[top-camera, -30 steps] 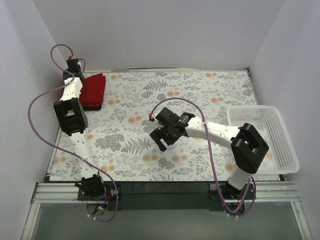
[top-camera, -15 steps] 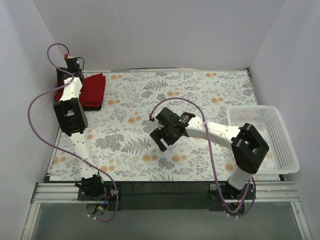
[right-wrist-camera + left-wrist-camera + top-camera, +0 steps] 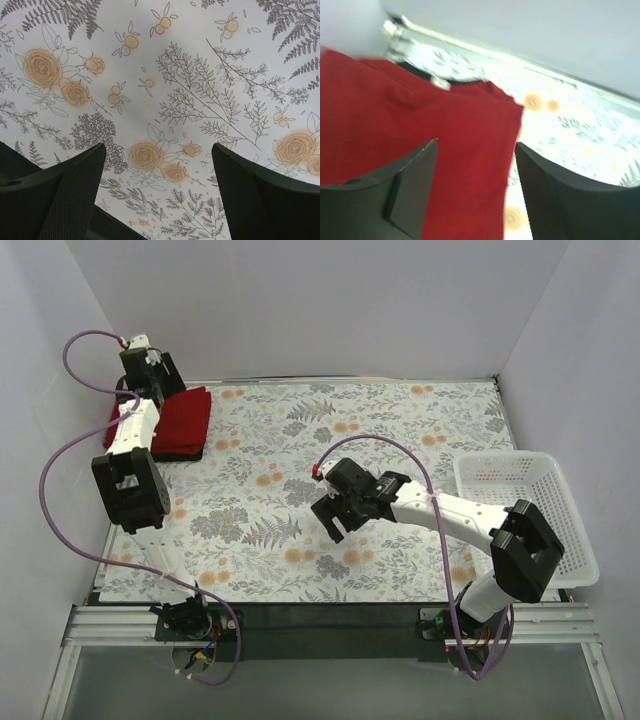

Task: Fold and stack the t-shirts
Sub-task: Neatly place the folded tshirt to the corner

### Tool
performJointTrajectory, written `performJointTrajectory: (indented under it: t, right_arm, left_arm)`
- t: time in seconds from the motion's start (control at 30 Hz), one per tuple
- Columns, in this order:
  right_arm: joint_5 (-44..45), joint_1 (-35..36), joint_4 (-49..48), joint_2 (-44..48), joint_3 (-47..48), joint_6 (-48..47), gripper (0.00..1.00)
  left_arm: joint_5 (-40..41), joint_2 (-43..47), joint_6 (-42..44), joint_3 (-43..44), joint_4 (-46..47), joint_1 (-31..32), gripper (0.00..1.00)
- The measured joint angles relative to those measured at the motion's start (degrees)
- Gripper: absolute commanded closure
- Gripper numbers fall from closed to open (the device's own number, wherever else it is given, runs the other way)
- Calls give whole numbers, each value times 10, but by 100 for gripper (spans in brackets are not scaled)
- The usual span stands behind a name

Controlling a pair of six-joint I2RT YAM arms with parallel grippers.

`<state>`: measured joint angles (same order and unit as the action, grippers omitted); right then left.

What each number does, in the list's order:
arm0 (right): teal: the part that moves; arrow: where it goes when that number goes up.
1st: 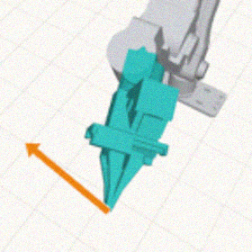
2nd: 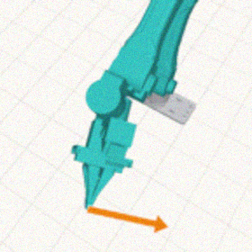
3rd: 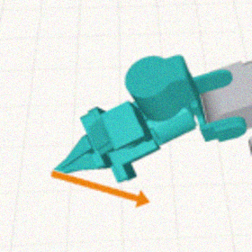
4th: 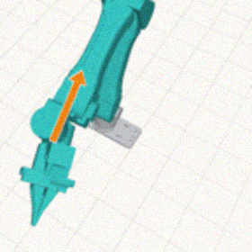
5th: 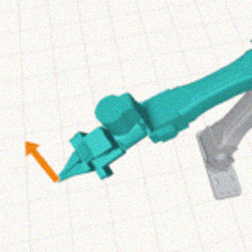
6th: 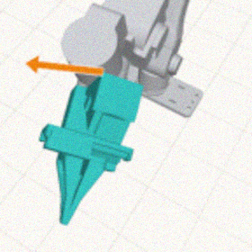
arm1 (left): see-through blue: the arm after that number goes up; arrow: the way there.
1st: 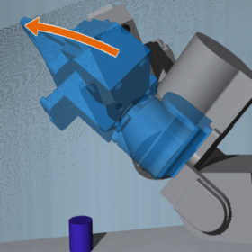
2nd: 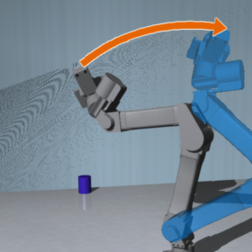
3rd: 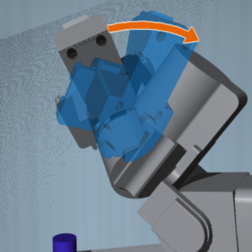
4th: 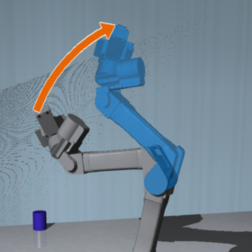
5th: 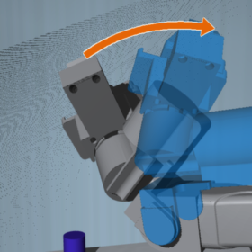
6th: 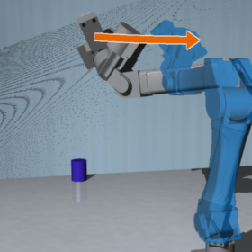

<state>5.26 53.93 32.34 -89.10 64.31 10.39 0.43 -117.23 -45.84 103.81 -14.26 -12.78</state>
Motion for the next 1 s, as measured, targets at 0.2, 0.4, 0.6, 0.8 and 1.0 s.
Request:
performJointTrajectory:
  t: [0.2, 0.4, 0.6, 0.8, 1.0]
  right_arm:
    - [0, -9, -17, 14, -31, 2, 23]
    - [-1, -15, -28, 19, -44, 2, 23]
    - [4, -19, -35, 50, -57, 2, 23]
    - [29, -39, -37, 98, -59, 7, 22]
    - [57, -98, -37, 175, -60, 27, 10]
  left_arm:
    - [-81, -38, -40, -71, 20, 12, 43]
    - [-98, -62, -65, -139, 37, 46, 43]
    - [-112, -61, -85, -153, 53, 64, 35]
    - [-115, -9, -107, -179, 32, 78, 22]
    - [-117, 209, -148, -219, -25, 83, 11]
